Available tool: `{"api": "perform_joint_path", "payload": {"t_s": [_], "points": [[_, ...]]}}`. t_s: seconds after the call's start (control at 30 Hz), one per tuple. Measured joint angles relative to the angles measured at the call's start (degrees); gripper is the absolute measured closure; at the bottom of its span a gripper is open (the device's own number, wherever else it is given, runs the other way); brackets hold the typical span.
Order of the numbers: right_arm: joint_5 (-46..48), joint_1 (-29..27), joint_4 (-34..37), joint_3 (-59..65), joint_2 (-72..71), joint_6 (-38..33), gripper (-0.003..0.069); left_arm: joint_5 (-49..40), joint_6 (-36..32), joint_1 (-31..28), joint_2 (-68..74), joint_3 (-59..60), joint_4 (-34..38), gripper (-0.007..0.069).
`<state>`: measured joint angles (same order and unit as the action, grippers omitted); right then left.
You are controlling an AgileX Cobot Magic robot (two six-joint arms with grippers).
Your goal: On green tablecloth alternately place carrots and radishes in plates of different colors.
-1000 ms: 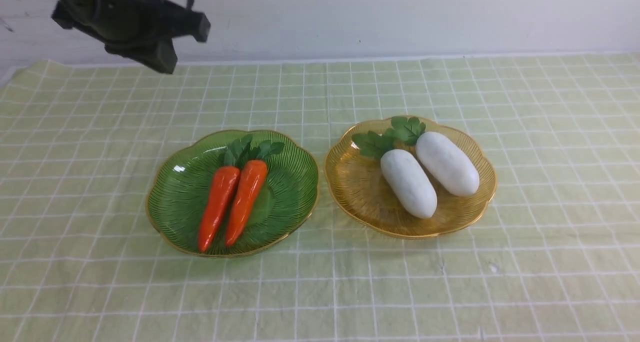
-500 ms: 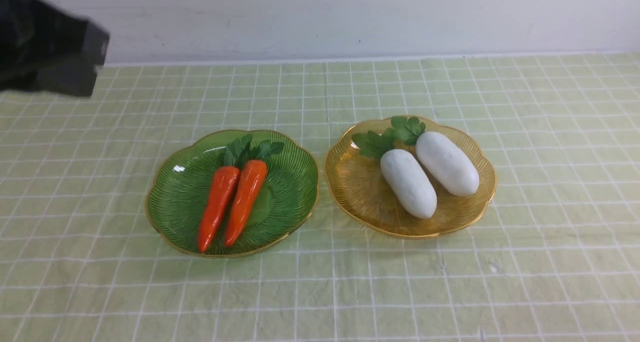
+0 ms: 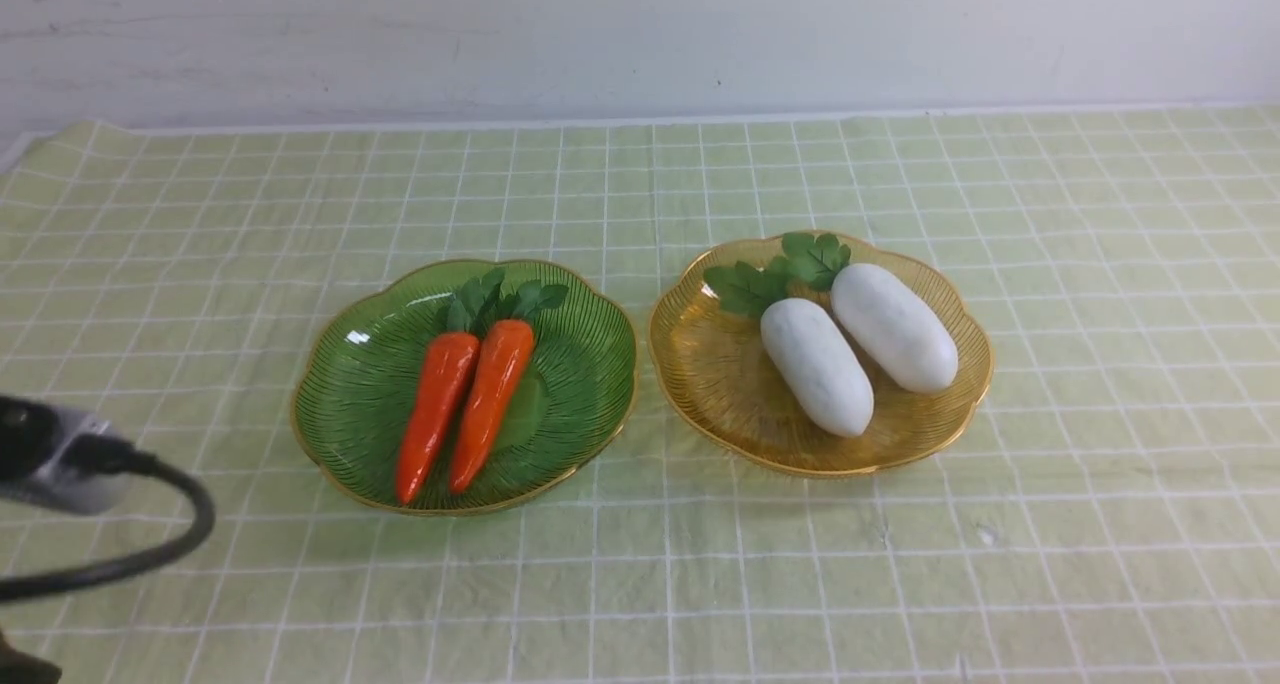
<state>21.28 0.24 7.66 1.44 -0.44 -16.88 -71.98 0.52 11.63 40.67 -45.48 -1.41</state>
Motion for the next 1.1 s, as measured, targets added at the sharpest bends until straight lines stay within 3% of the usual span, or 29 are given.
{"api": "perform_joint_path", "payload": {"t_s": [0.23, 0.6, 0.73, 0.97, 1.1], "points": [[0.11, 0.0, 0.12, -0.06, 0.0, 1.38, 0.0673, 1.23, 0.04, 0.0, -12.27, 3.97, 2.18, 0.0632], [0.18, 0.0, 0.34, -0.06, 0.0, 9.53, 0.0673, 15.93, 3.0, 0.0, -26.89, 9.9, 4.21, 0.0632], [0.18, 0.0, 0.49, -0.06, 0.0, 10.22, 0.0673, 24.6, 5.92, 0.0, -27.22, 12.49, 5.13, 0.0632], [0.18, 0.0, 0.49, -0.06, 0.0, 10.27, 0.0673, 53.86, 6.39, 0.0, -26.85, 20.74, 5.19, 0.0632], [0.18, 0.0, 0.49, -0.06, 0.0, 10.27, 0.0673, 59.62, 6.39, 0.0, -26.85, 22.54, 5.19, 0.0632]]}}
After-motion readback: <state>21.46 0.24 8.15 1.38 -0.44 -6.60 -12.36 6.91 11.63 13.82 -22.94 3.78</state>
